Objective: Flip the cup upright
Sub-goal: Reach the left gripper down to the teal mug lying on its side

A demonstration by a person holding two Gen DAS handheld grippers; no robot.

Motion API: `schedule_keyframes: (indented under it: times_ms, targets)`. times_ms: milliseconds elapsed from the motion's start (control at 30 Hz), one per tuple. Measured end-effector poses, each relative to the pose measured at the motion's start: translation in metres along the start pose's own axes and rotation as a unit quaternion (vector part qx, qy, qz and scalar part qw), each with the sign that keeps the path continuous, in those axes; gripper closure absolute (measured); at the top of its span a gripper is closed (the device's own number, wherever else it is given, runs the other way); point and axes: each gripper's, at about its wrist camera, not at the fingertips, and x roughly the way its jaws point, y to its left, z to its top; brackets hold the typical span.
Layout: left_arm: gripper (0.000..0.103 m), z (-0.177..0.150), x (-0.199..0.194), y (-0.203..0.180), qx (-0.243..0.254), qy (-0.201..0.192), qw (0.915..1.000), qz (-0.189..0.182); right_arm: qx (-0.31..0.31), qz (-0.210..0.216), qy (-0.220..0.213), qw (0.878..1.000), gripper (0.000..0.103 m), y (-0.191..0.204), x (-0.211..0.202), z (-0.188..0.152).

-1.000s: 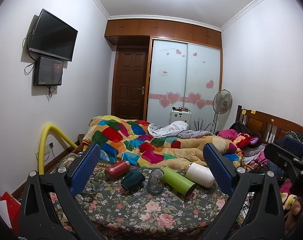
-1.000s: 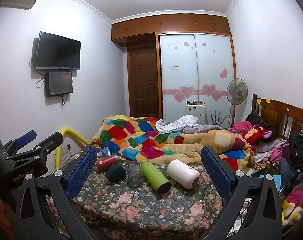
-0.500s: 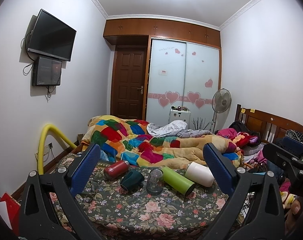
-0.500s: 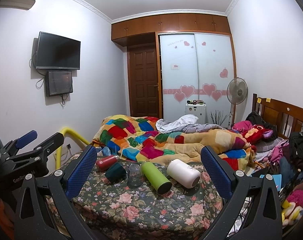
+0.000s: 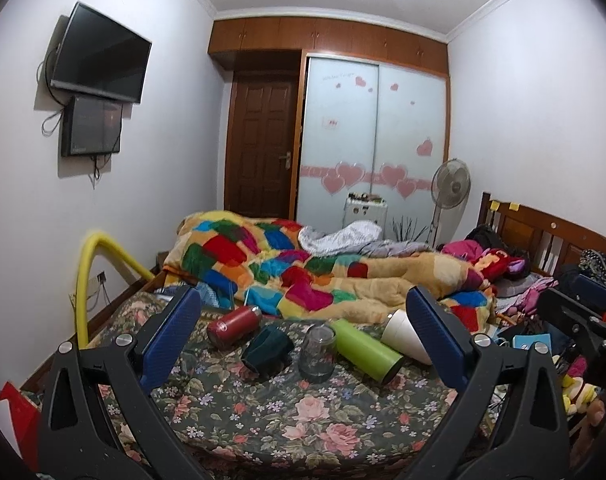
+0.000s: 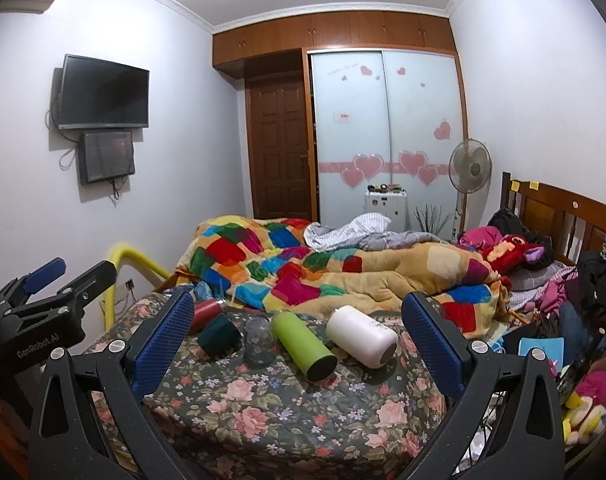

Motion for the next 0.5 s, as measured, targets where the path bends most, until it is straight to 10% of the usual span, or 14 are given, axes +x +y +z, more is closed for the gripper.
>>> schedule_keyframes:
  times_ms: [500]
  targets:
    - [0.000,-0.060,0.208,0.055,0.049,0.216,0.9749,0.019,0.007,-0.033,0.115,0.993,0.000,-0.028,0.102,-0.030]
